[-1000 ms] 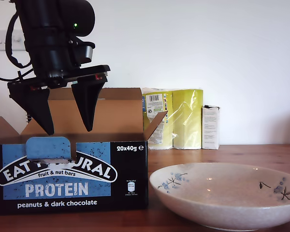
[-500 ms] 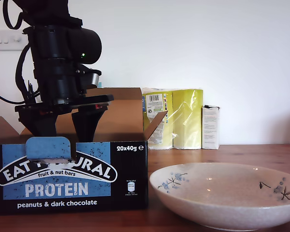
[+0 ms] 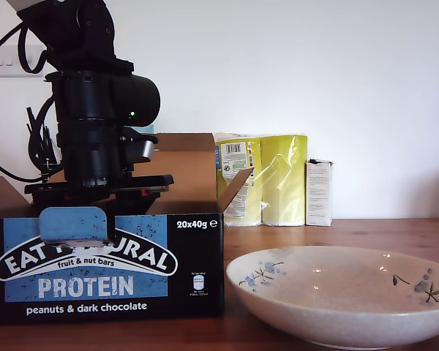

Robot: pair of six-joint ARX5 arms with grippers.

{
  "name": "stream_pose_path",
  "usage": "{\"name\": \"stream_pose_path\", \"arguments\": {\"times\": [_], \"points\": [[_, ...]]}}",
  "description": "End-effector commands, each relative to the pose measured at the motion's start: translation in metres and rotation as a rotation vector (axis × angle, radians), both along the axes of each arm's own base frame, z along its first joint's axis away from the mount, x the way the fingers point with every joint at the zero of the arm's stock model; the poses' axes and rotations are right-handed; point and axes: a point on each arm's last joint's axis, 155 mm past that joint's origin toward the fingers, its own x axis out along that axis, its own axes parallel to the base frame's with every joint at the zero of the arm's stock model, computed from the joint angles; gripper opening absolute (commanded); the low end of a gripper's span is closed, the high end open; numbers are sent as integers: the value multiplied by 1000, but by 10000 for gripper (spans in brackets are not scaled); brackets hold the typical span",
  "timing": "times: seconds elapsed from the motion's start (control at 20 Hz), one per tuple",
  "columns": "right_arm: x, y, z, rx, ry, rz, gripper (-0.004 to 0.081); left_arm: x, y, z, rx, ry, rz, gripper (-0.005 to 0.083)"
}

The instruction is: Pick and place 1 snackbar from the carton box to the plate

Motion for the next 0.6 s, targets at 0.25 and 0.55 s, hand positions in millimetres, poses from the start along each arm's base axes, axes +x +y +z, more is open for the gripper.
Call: {"name": "stream_pose_path", "arguments": {"times": [0.25,0.55], "points": [[0,1,2,3,-8,6,-13,-9,9,-13,44,43,-8,230],[2,3,3,10,-14,5,-13,-13,12,-6,47,49,-19,175]]}}
